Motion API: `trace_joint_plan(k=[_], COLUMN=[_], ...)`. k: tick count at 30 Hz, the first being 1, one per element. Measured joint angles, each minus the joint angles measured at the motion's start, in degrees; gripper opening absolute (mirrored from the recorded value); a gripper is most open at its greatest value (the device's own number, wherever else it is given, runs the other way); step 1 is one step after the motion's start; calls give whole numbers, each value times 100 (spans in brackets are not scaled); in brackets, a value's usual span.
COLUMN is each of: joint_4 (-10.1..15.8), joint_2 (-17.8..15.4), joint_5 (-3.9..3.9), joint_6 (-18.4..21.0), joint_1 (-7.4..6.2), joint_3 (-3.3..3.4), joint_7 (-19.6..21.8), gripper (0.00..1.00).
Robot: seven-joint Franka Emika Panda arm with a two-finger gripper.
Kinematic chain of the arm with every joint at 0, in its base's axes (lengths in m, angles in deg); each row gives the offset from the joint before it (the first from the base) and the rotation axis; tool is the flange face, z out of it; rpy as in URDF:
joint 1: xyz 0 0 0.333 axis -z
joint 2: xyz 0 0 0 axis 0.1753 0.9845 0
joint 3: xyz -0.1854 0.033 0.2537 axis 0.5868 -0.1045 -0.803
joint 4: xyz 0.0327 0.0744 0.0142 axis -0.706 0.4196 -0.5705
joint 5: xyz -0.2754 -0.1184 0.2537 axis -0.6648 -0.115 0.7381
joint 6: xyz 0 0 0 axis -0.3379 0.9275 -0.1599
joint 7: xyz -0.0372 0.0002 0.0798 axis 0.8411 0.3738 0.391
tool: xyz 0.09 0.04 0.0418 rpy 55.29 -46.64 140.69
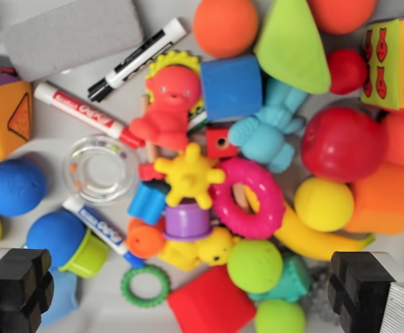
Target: Pick an object from the bin
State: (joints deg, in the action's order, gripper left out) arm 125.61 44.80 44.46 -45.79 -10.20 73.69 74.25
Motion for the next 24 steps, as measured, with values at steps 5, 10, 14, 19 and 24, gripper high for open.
trace_joint_plan(k=[5, 10, 14, 19, 24], joint_4=[0, 0, 0, 0, 0], joint_2=[37, 73, 106, 172, 236], joint_5=[0, 1, 2, 4, 6], joint_6=[-31, -69, -109, -181, -252], joint_1=[-11, -32, -51, -84, -123], joint_3=[-7, -12, -15, -19, -20], joint_7=[123, 270, 407, 638, 882], gripper=[100, 100, 100, 100, 100])
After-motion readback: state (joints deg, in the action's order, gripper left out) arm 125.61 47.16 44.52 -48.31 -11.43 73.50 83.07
